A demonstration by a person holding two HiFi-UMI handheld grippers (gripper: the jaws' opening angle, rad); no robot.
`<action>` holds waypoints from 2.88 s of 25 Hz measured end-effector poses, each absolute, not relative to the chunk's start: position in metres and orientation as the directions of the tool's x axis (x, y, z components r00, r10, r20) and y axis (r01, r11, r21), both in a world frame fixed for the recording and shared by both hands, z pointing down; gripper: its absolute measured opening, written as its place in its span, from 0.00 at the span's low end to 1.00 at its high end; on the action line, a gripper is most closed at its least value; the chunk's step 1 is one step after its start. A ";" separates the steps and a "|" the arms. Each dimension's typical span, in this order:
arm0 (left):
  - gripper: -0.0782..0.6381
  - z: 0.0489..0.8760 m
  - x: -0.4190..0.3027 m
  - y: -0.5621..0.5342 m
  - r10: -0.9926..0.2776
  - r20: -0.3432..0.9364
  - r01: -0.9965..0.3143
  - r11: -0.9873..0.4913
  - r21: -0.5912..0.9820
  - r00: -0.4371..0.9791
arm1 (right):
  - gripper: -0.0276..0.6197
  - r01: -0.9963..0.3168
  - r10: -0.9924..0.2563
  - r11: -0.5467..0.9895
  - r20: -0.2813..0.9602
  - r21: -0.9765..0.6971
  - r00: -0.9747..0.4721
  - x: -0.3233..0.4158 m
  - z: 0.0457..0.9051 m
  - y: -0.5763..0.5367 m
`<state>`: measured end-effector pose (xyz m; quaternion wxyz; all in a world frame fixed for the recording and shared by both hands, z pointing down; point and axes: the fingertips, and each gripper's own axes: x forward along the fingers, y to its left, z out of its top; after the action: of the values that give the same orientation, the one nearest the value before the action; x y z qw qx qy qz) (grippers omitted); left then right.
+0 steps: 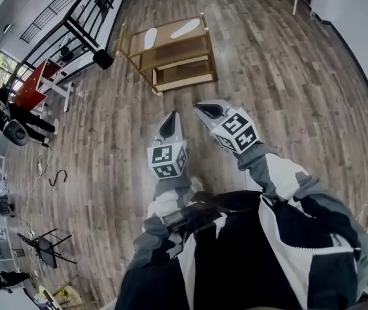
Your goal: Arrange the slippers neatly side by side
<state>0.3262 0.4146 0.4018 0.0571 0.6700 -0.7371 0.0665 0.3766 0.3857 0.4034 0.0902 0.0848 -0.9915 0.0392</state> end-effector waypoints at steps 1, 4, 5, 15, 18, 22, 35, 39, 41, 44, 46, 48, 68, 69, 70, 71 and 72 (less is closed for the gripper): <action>0.11 0.404 0.322 0.410 -0.981 0.172 -0.996 0.087 -0.018 -0.089 | 0.05 -0.180 -0.166 0.982 0.188 -0.059 -0.968 0.373 0.405 0.382; 0.11 0.410 0.307 0.394 -0.984 0.168 -0.998 0.055 0.012 -0.052 | 0.05 -0.205 -0.192 0.977 0.197 -0.050 -0.961 0.359 0.408 0.369; 0.11 0.412 0.299 0.389 -0.985 0.168 -0.999 0.041 0.026 -0.036 | 0.05 -0.215 -0.201 0.975 0.200 -0.050 -0.959 0.353 0.408 0.365; 0.11 0.413 0.213 0.327 -0.979 0.172 -0.994 -0.100 0.049 0.107 | 0.05 -0.330 -0.305 0.941 0.237 -0.076 -0.923 0.265 0.411 0.313; 0.11 0.409 0.180 0.314 -0.975 0.172 -0.990 -0.132 0.041 0.138 | 0.05 -0.362 -0.338 0.930 0.234 -0.069 -0.912 0.232 0.407 0.301; 0.11 0.413 0.150 0.298 -0.970 0.168 -0.985 -0.171 0.033 0.174 | 0.05 -0.395 -0.374 0.917 0.223 -0.060 -0.900 0.203 0.411 0.288; 0.11 0.427 0.092 0.241 -0.970 0.173 -0.985 -0.161 0.057 0.168 | 0.05 -0.421 -0.395 0.904 0.232 -0.075 -0.889 0.155 0.421 0.223; 0.11 0.430 0.081 0.208 -0.973 0.184 -0.990 -0.132 0.046 0.139 | 0.05 -0.397 -0.373 0.914 0.218 -0.079 -0.902 0.142 0.421 0.190; 0.11 0.427 0.077 0.188 -0.977 0.180 -0.993 -0.112 0.038 0.117 | 0.05 -0.382 -0.360 0.921 0.210 -0.076 -0.909 0.138 0.421 0.168; 0.11 0.419 0.067 0.156 -0.982 0.173 -0.997 -0.077 0.030 0.081 | 0.05 -0.350 -0.332 0.934 0.195 -0.069 -0.923 0.129 0.411 0.133; 0.11 0.414 0.062 0.136 -0.983 0.172 -0.998 -0.057 0.018 0.059 | 0.05 -0.324 -0.309 0.944 0.185 -0.057 -0.933 0.123 0.404 0.113; 0.11 0.410 0.057 0.116 -0.985 0.170 -0.999 -0.037 0.011 0.038 | 0.05 -0.303 -0.289 0.952 0.178 -0.052 -0.941 0.117 0.400 0.093; 0.11 0.414 0.029 0.009 -0.982 0.165 -0.995 0.097 0.020 -0.093 | 0.05 -0.162 -0.146 0.984 0.190 -0.072 -0.971 0.084 0.415 -0.015; 0.11 0.414 0.025 0.006 -0.982 0.164 -0.995 0.099 0.021 -0.095 | 0.05 -0.162 -0.146 0.984 0.193 -0.071 -0.970 0.081 0.417 -0.018; 0.11 0.415 0.020 0.002 -0.982 0.163 -0.995 0.101 0.022 -0.096 | 0.05 -0.164 -0.147 0.984 0.196 -0.070 -0.969 0.078 0.417 -0.022; 0.11 0.416 0.014 -0.002 -0.982 0.163 -0.994 0.103 0.026 -0.098 | 0.05 -0.165 -0.148 0.984 0.199 -0.069 -0.969 0.073 0.418 -0.026; 0.11 0.417 0.008 -0.007 -0.981 0.165 -0.994 0.105 0.030 -0.099 | 0.05 -0.163 -0.147 0.984 0.203 -0.069 -0.968 0.069 0.418 -0.031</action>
<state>0.0078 -0.0073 0.4172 0.0714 0.6675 -0.7399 0.0441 0.0687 -0.0312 0.4183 0.0990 0.0782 -0.9911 0.0424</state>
